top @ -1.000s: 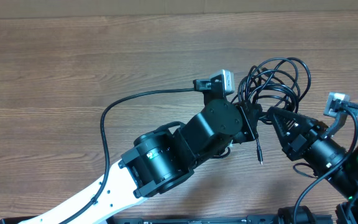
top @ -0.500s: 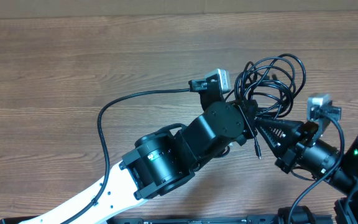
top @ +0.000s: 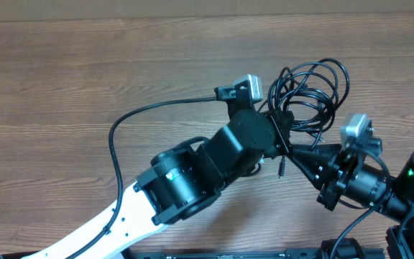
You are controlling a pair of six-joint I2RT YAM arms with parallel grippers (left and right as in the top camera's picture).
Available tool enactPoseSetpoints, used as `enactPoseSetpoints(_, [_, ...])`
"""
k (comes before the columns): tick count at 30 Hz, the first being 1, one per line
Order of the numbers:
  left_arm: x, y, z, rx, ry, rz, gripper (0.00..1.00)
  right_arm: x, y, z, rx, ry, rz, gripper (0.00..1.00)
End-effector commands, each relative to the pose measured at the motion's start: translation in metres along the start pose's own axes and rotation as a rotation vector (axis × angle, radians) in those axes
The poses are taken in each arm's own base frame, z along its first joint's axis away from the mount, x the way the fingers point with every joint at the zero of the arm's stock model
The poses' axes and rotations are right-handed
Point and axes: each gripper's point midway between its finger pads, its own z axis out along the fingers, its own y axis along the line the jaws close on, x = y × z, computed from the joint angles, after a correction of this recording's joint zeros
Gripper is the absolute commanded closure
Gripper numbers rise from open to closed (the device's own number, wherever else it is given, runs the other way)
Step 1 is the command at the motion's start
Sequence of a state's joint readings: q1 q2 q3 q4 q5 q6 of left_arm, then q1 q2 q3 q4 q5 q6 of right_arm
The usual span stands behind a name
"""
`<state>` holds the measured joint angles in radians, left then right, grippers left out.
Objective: Untangle cables
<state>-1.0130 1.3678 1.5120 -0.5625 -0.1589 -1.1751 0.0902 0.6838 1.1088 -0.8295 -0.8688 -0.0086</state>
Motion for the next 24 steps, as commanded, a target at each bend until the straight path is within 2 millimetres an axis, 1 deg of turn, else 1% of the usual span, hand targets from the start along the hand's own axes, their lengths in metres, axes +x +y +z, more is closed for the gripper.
enactPoseSetpoints(1, [-0.028,-0.005,-0.007,0.031,-0.038,0.005,0.96,0.002,0.038,-0.007,-0.194,-0.008,-0.145,0.96])
enactPoseSetpoints(5, [-0.037,-0.001,-0.006,0.049,0.005,-0.011,0.96,0.004,0.039,-0.007,-0.2,-0.003,-0.138,0.96])
enactPoseSetpoints(9, [-0.048,0.005,-0.006,0.055,0.017,-0.024,0.96,0.006,0.059,-0.012,-0.319,-0.01,-0.206,0.96])
enactPoseSetpoints(10, [-0.051,0.005,-0.006,0.057,0.011,-0.028,0.96,0.007,0.059,-0.012,-0.321,-0.006,-0.199,0.96])
enactPoseSetpoints(12, [-0.057,0.005,-0.006,0.065,0.002,-0.033,0.96,0.012,0.059,-0.012,-0.321,0.01,-0.171,0.96])
enactPoseSetpoints(14, [-0.063,0.007,-0.006,0.062,-0.013,-0.05,0.96,0.02,0.057,-0.012,-0.313,0.043,-0.117,0.96])
enactPoseSetpoints(15, [-0.068,0.01,-0.006,0.057,-0.022,-0.065,0.96,0.032,0.052,-0.012,-0.279,0.089,-0.047,0.92])
enactPoseSetpoints(16, [-0.069,0.01,-0.006,0.055,-0.026,-0.067,0.96,0.042,0.047,-0.012,-0.245,0.127,0.004,0.79])
enactPoseSetpoints(17, [-0.07,0.011,-0.006,0.054,-0.027,-0.067,0.96,0.049,0.044,-0.012,-0.219,0.154,0.038,0.71])
enactPoseSetpoints(18, [-0.071,0.012,-0.006,0.05,-0.03,-0.068,0.95,0.06,0.038,-0.012,-0.172,0.197,0.086,0.43])
enactPoseSetpoints(19, [-0.073,0.014,-0.006,0.046,-0.032,-0.064,0.96,0.075,0.03,-0.014,-0.113,0.252,0.138,0.17])
enactPoseSetpoints(21, [-0.073,0.015,-0.006,0.04,-0.033,-0.015,0.96,0.09,0.021,-0.018,-0.039,0.312,0.187,0.04])
enactPoseSetpoints(22, [-0.072,0.017,-0.006,0.033,-0.03,0.021,0.96,0.096,0.017,-0.02,-0.003,0.336,0.205,0.0])
enactPoseSetpoints(24, [-0.07,0.02,-0.006,0.018,-0.022,0.062,0.96,0.098,0.014,-0.02,0.018,0.345,0.211,0.0])
